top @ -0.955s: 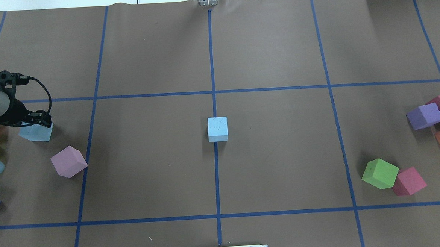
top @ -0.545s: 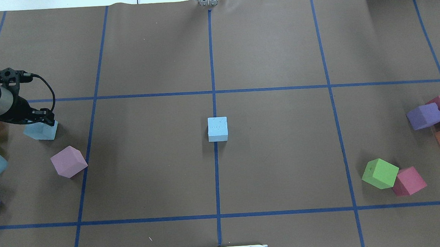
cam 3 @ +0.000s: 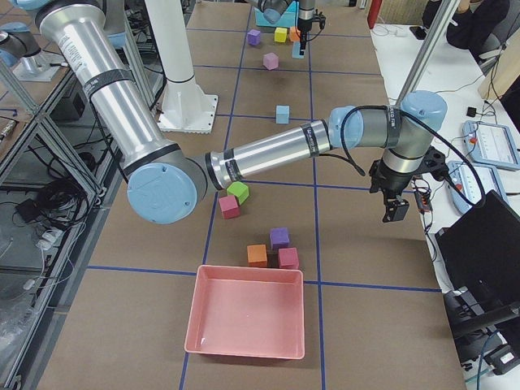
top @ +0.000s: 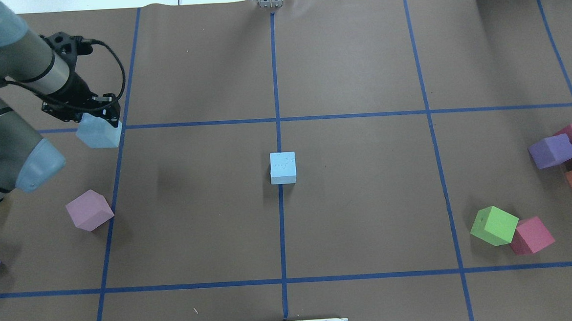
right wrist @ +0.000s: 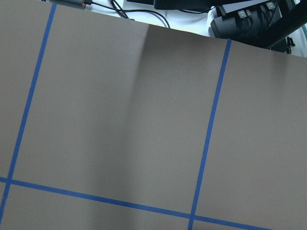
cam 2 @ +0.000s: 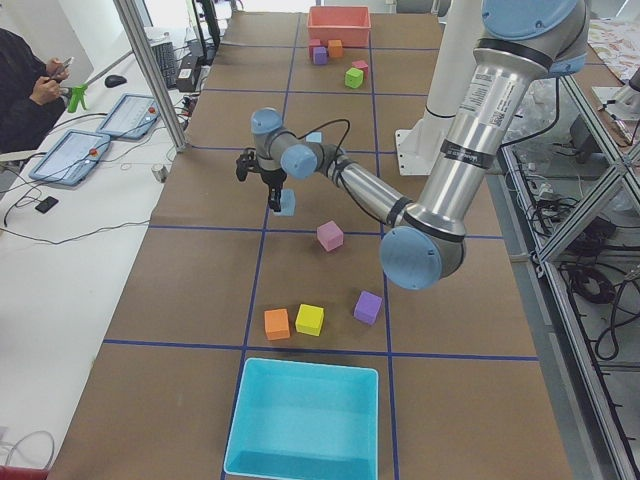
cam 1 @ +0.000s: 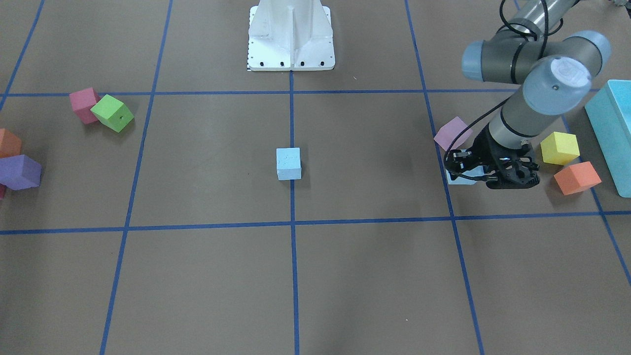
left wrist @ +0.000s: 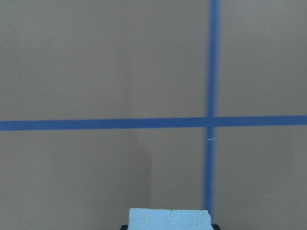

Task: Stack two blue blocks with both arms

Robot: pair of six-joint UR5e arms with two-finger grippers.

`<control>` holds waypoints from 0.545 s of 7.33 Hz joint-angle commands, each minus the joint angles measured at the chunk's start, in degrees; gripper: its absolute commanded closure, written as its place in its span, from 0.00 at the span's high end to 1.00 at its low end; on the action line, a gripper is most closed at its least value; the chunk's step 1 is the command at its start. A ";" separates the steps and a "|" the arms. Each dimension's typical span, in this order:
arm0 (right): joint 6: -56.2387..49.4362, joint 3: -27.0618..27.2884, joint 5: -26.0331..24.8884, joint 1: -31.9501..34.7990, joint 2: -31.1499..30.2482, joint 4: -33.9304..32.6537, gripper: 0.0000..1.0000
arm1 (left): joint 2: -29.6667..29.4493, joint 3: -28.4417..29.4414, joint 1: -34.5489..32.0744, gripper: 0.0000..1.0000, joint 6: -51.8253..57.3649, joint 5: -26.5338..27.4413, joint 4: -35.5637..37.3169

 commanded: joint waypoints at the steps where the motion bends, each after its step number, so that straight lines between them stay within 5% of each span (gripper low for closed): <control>1: -4.29 -2.29 -0.36 3.49 -1.05 0.00 1.00 | -9.24 -0.72 5.18 0.58 -8.46 0.66 6.38; 4: -5.63 -2.56 -0.54 4.12 -3.34 0.35 1.00 | -17.85 2.25 15.31 0.58 -19.15 8.91 6.38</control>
